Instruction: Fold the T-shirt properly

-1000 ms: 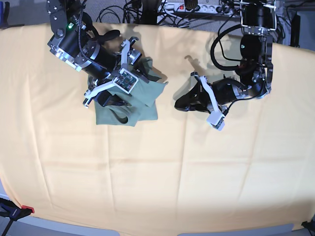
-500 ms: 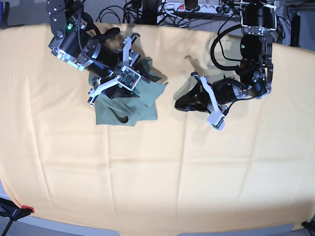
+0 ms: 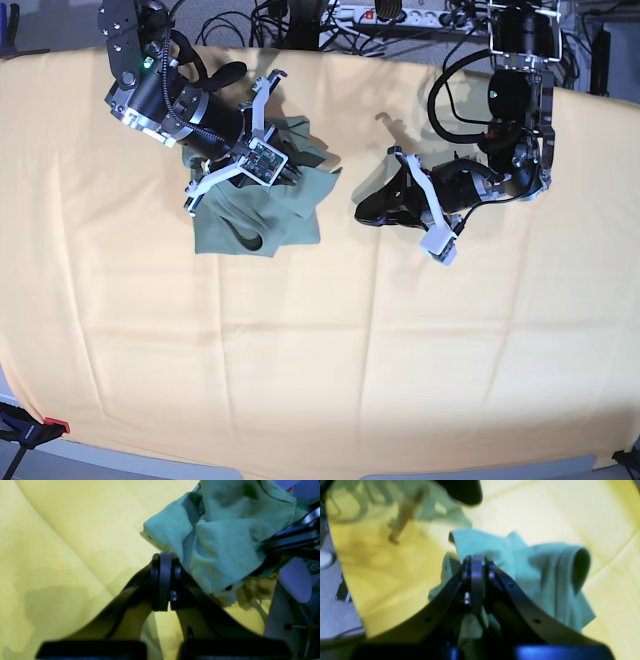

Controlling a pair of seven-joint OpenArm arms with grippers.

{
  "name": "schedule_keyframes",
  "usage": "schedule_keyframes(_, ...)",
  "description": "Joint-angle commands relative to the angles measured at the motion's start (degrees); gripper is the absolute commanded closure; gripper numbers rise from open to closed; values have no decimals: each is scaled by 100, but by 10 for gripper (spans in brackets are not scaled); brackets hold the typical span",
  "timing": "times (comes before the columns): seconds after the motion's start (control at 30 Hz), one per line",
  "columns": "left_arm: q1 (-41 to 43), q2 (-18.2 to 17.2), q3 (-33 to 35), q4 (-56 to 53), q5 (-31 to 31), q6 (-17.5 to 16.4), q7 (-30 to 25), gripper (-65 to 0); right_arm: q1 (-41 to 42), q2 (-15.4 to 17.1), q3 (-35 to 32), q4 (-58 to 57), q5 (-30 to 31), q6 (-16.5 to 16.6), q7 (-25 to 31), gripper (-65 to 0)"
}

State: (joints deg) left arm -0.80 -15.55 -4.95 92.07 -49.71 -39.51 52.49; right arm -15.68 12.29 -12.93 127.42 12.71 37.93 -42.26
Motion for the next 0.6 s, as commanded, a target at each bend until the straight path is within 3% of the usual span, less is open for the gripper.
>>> schedule_keyframes(0.0, -94, -33, -17, 107, -162, -49, -146, 0, 48, -20, 17, 76, -35, -151, 269, 0)
schedule_keyframes(0.1, -94, -33, -17, 107, -160, -49, -144, 0, 125, -24, 17, 76, -107, -457, 555, 0)
schedule_keyframes(0.2, -92, -33, -17, 107, -201, -49, -144, 0, 367, -26, 17, 76, -48, -494, 649, 0)
schedule_keyframes(0.37, -81, -33, -17, 107, -201, -49, -144, 0, 780, -258, -33, -247, 396, -28, 673, 0)
schedule_keyframes(0.57, -81, -33, -17, 107, -201, -49, -146, 0, 1526, -807, -629, -1335, 234, 0, 671, 0)
